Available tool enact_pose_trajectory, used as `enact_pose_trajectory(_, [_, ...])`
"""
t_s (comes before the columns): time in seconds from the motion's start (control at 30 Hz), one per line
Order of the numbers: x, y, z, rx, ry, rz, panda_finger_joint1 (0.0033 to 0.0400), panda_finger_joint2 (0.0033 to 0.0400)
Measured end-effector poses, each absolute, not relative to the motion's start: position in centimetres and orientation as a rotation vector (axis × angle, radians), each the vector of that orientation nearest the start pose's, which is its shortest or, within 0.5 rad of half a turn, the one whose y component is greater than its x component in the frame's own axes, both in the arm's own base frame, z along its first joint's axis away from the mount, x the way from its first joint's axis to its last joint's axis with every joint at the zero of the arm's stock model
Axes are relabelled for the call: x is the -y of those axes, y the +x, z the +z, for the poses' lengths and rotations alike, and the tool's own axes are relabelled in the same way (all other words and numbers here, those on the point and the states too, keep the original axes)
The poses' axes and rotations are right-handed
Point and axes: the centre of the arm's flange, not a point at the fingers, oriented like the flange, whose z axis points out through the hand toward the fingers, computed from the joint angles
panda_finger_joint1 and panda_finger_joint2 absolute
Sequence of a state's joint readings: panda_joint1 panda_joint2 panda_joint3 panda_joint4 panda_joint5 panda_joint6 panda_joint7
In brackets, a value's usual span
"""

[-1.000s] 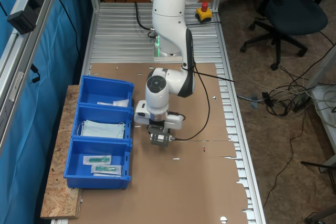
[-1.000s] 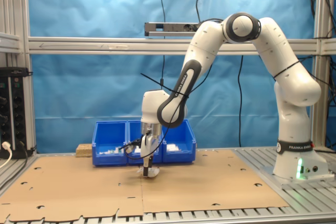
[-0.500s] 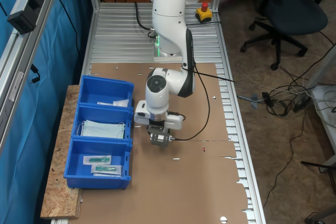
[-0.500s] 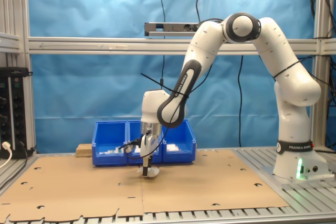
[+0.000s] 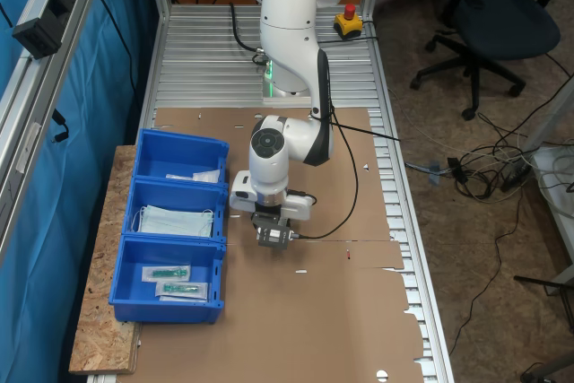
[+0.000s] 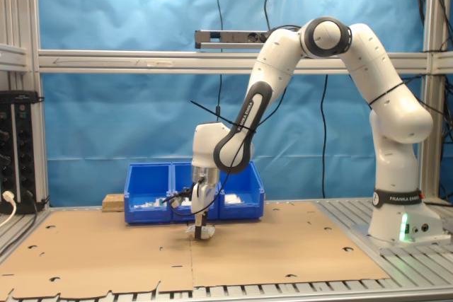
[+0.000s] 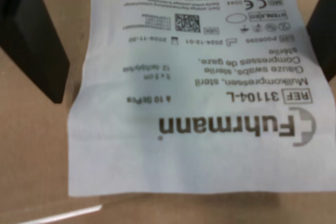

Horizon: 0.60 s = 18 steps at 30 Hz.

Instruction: Pick and place sorting task of medical equipment.

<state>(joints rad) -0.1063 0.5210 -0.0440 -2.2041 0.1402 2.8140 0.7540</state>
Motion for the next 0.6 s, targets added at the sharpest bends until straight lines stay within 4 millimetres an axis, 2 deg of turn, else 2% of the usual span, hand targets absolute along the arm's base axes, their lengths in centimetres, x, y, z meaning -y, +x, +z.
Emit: enact_pose_trajectory(0.6, [9.03, 54.45, 14.61, -1.519, -2.689, -0.107, 0.0400, 0.0400])
